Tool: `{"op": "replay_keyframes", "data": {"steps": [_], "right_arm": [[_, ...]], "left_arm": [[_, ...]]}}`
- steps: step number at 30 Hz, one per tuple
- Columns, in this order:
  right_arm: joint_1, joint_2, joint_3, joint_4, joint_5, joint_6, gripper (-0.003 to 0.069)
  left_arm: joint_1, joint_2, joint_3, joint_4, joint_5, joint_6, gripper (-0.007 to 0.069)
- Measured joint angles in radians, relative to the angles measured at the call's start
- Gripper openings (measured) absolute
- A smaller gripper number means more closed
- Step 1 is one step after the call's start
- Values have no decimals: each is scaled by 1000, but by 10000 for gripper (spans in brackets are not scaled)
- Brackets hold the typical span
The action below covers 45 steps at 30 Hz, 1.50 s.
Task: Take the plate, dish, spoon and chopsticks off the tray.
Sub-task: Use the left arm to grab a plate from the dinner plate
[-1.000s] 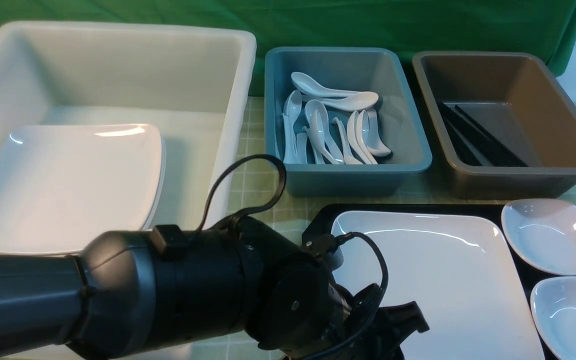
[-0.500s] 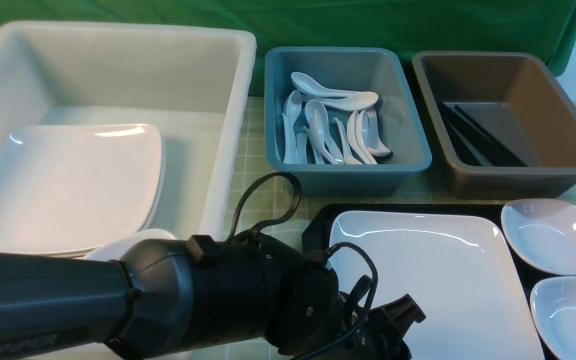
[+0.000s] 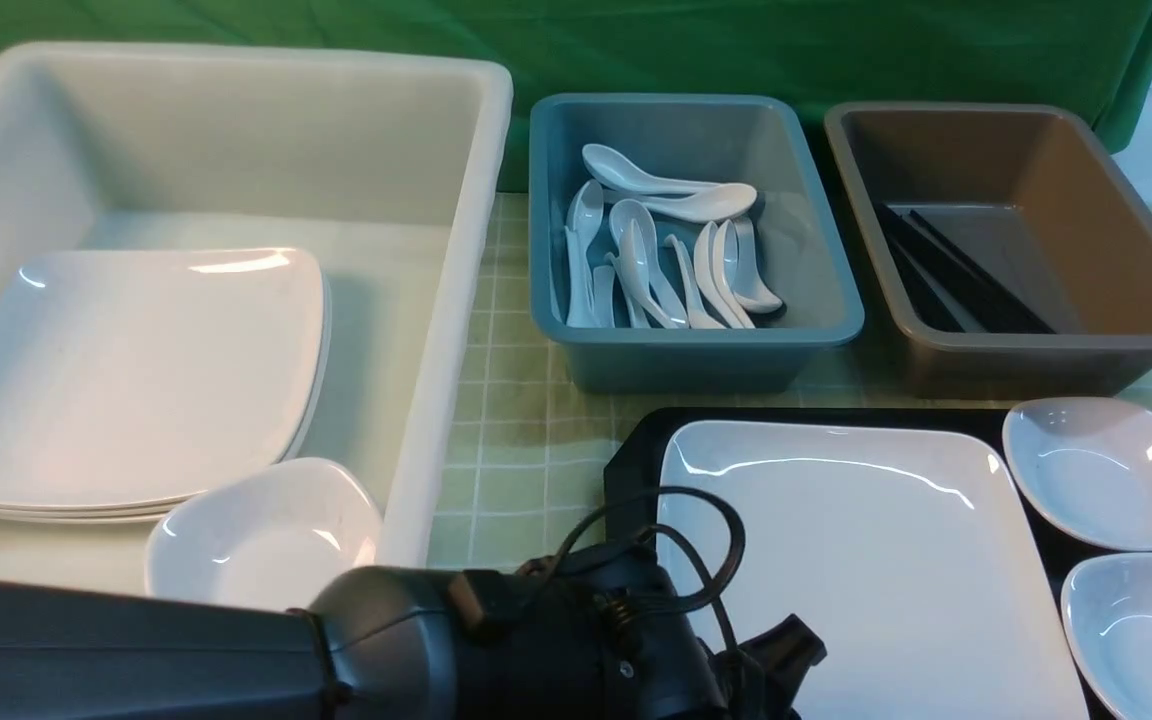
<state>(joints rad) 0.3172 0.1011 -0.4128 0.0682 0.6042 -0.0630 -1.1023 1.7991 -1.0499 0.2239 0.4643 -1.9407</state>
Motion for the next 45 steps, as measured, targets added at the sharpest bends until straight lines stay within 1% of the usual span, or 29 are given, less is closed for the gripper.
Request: {"op": "replay_keyframes", "data": {"steps": [5, 7, 12, 19, 22, 25, 26, 27, 29, 30, 31, 32, 38, 45], "right_arm": [[0, 0, 0, 0, 1, 0, 169], [0, 0, 0, 0, 1, 0, 171], [0, 0, 0, 0, 1, 0, 176], [0, 0, 0, 0, 1, 0, 176], [0, 0, 0, 0, 1, 0, 176], [0, 0, 0, 0, 1, 0, 176], [0, 0, 0, 0, 1, 0, 177], [0, 0, 0, 0, 1, 0, 176], [0, 0, 0, 0, 1, 0, 176], [0, 0, 0, 0, 1, 0, 177], [0, 0, 0, 0, 1, 0, 178], [0, 0, 0, 0, 1, 0, 178], [0, 0, 0, 0, 1, 0, 187], [0, 0, 0, 0, 1, 0, 195]], "left_arm": [[9, 35, -1, 36, -48, -81, 306], [10, 42, -1, 47, -72, -96, 304], [17, 50, -1, 54, -110, -113, 304], [18, 60, -2, 140, -142, -131, 304], [18, 63, -3, 153, -148, -142, 300], [18, 65, -3, 158, -147, -155, 259], [18, 65, -3, 158, -145, -157, 234], [18, 66, -3, 158, -143, -162, 189], [18, 66, -3, 155, -144, -180, 157], [21, 68, -3, 151, -152, -200, 118], [22, 68, -3, 151, -155, -201, 114], [26, 68, -3, 152, -170, -207, 94], [27, 47, -6, 184, -166, -227, 68], [26, -47, -7, 264, -40, -224, 40]]}}
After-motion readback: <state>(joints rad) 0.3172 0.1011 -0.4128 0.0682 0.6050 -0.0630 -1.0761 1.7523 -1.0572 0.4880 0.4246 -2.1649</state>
